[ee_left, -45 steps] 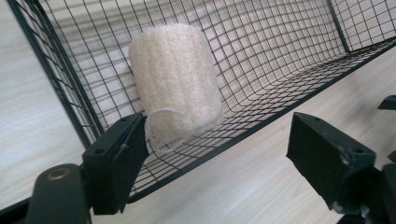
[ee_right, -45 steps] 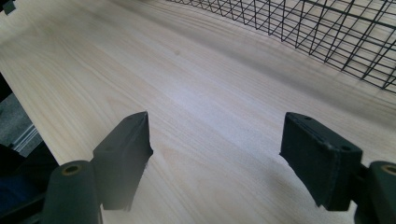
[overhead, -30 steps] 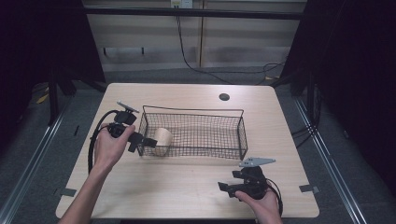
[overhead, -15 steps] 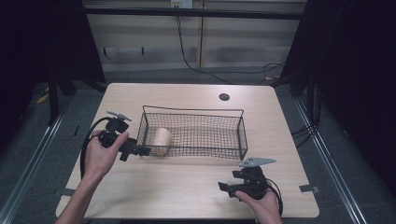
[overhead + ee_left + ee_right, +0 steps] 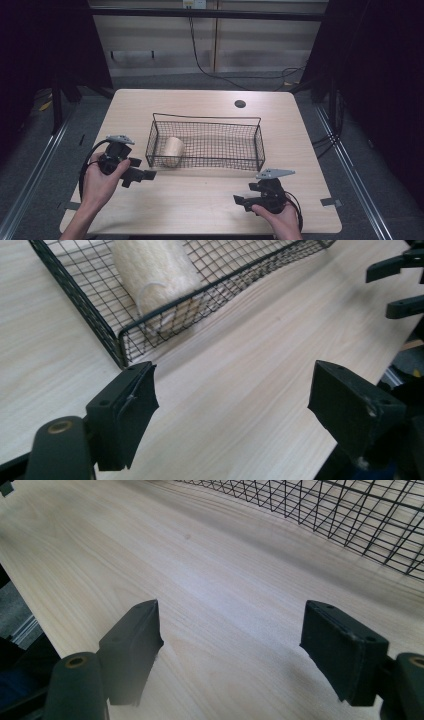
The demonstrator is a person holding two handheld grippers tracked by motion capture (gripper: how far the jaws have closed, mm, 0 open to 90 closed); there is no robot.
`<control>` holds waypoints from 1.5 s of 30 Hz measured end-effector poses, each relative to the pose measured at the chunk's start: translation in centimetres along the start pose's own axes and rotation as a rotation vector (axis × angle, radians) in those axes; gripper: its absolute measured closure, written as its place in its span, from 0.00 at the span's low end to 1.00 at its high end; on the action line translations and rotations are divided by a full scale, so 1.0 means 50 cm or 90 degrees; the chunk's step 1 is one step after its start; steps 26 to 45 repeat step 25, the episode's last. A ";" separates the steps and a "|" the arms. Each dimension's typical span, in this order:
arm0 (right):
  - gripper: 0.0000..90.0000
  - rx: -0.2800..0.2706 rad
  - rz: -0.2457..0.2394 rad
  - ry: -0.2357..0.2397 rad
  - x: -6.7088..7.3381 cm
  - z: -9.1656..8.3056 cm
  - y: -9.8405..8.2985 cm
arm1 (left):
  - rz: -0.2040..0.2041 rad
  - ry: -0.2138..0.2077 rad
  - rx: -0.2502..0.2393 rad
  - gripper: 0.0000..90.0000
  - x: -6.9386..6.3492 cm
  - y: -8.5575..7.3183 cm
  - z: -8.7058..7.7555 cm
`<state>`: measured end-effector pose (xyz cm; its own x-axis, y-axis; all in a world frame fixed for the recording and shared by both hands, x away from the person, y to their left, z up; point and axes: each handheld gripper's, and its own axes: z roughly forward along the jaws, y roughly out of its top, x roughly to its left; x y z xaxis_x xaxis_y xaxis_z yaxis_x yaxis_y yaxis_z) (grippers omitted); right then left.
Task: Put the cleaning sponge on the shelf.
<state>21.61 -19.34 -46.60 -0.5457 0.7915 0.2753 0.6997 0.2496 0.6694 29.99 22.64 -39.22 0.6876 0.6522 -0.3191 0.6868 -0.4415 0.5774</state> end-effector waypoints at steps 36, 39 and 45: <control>0.26 -0.034 0.008 -0.037 -0.009 0.014 -0.003 | -0.037 0.019 -0.052 0.20 0.013 -0.178 0.005; 0.26 -0.034 0.008 -0.037 -0.009 0.014 -0.003 | -0.037 0.019 -0.052 0.20 0.013 -0.178 0.005; 0.26 -0.034 0.008 -0.037 -0.009 0.014 -0.003 | -0.037 0.019 -0.052 0.20 0.013 -0.178 0.005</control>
